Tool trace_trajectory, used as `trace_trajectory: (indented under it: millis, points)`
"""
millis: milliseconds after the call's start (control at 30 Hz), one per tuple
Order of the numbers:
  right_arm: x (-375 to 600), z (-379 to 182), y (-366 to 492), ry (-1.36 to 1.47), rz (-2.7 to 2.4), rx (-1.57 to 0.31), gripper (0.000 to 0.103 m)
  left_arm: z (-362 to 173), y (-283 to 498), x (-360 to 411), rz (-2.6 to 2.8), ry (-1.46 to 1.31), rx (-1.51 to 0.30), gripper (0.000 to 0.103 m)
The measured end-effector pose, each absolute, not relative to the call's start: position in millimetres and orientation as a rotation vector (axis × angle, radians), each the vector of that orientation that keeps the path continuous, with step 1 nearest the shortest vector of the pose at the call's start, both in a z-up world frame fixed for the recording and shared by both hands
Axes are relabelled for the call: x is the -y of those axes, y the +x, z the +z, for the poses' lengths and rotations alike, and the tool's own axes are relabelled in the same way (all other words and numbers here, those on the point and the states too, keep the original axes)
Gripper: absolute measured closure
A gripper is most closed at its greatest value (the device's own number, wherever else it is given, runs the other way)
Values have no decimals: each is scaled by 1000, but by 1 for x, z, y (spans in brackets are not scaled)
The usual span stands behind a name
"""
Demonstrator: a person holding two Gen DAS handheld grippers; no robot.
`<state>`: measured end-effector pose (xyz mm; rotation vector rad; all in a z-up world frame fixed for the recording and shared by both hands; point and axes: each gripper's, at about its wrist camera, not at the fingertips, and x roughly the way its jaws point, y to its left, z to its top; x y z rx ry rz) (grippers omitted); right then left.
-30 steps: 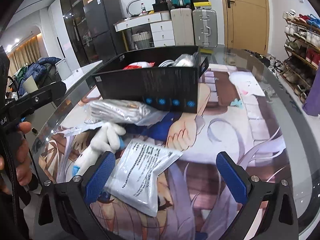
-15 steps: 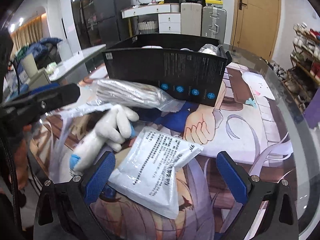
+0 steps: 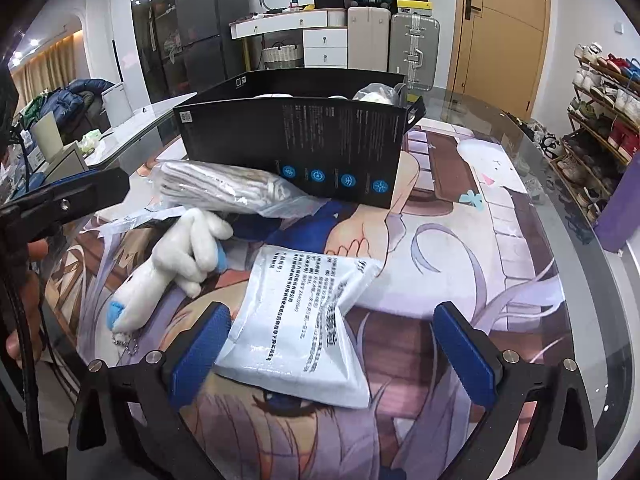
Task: Organize soft objects
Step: 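Withdraw both tools and move the right tool toward the white pouch, then grasp the white printed pouch with the right tool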
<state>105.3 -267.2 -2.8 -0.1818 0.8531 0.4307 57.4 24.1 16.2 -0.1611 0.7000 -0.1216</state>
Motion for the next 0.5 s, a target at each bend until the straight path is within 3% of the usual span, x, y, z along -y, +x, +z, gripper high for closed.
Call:
trace_trajectory:
  millis: [133,333,500]
  points:
    - [269,-1,107,-178,435,-833,12,16,60,-25,-118,-154,-703,0]
    - [280,2,107,-169,441,-806,45,16,59,-24,-113,-150,-702,0]
    - [287,2,104,-151,457,-785,53,16,59,-22,-118,-146,-699,0]
